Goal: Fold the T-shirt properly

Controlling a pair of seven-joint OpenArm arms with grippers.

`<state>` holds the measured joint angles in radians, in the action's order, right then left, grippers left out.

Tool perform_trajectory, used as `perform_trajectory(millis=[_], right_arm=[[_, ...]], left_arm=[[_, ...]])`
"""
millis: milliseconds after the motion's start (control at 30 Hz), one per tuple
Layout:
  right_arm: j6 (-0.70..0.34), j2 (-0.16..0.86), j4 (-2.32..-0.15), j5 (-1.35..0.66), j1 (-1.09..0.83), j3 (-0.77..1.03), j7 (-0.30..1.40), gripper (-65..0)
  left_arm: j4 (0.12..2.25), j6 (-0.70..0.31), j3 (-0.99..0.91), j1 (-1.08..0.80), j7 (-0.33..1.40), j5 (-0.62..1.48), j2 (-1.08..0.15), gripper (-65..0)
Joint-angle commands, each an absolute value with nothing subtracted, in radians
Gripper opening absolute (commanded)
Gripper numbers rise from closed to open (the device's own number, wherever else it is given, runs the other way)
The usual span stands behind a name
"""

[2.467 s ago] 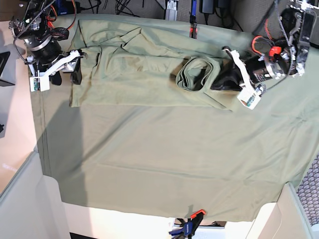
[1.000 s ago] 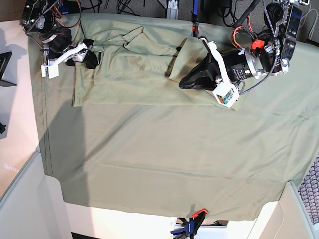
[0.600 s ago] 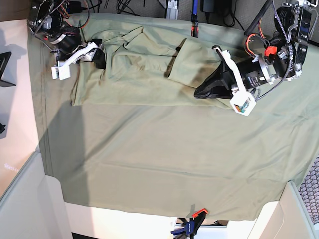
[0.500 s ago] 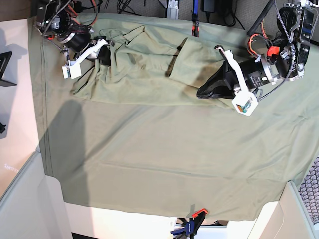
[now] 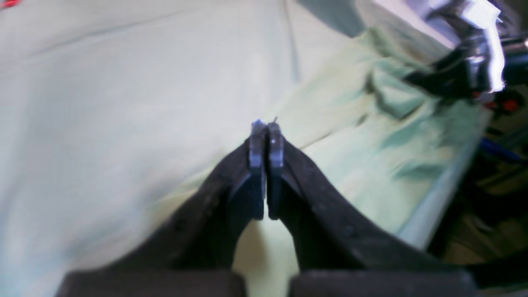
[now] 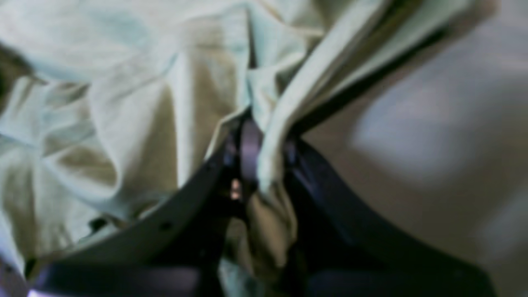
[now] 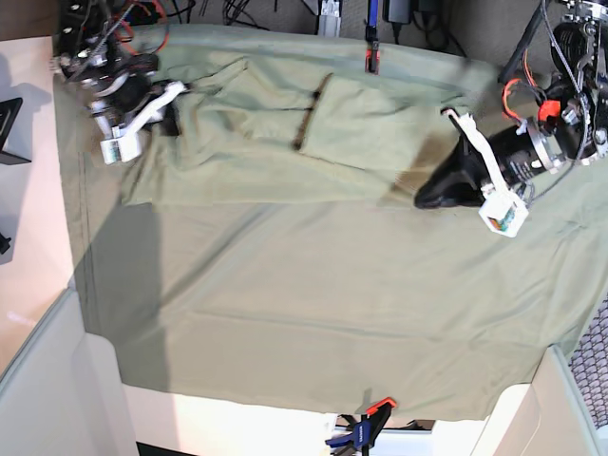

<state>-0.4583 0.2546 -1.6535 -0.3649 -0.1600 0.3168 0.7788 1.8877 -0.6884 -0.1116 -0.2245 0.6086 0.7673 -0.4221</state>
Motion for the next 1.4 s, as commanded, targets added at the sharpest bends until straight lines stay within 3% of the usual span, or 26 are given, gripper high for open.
perform_trajectory(millis=[0, 233, 433, 700, 867, 967, 1000, 1033, 1367], right_arm=[[-0.446, 0.292, -1.666, -0.359, -0.155, 0.348, 0.759, -65.0], [-0.446, 0.376, -1.673, -0.499, -0.150, 0.459, 0.775, -65.0], [-0.449, 0.278, -1.829, -0.577, -0.125, 0.421, 0.847, -65.0], [-0.449, -0.003, -1.958, -0.485, -0.125, 0.042, 0.864, -65.0], [-0.449, -0.080, -1.903, -0.257, -0.125, -0.229, 0.831, -65.0], [-0.448, -0.086, -1.858, -0.202, -0.125, -0.318, 0.809, -31.2], [-0.448, -0.086, -1.846, -0.192, -0.125, -0.337, 0.802, -24.2], [-0.448, -0.086, -1.840, -0.186, -0.125, -0.351, 0.794, -21.2], [-0.448, -0.136, -1.844, -0.119, -0.028, -0.369, 0.713, -21.1]], left_arm=[[1.906, -0.698, -0.136, -0.219, 0.595, 0.799, -0.437, -65.0], [1.905, -0.698, -0.169, -0.229, 0.629, 0.810, -0.466, -65.0], [1.904, -0.698, -0.169, -0.289, 0.629, 0.788, -0.472, -65.0], [1.904, -0.698, -0.169, -0.321, 0.629, 0.801, -0.534, -65.0], [1.904, -0.698, -0.169, -0.319, 0.629, 0.827, -0.547, -65.0], [1.904, -0.698, -0.169, -0.319, 0.629, 0.838, -0.549, -65.0], [1.904, -0.698, -0.169, -0.319, 0.629, 0.839, -0.548, -65.0], [1.904, -0.698, -0.169, -0.319, 0.629, 0.838, -0.548, -65.0], [1.904, -0.698, -0.169, -0.319, 0.629, 0.850, -0.549, -65.0]])
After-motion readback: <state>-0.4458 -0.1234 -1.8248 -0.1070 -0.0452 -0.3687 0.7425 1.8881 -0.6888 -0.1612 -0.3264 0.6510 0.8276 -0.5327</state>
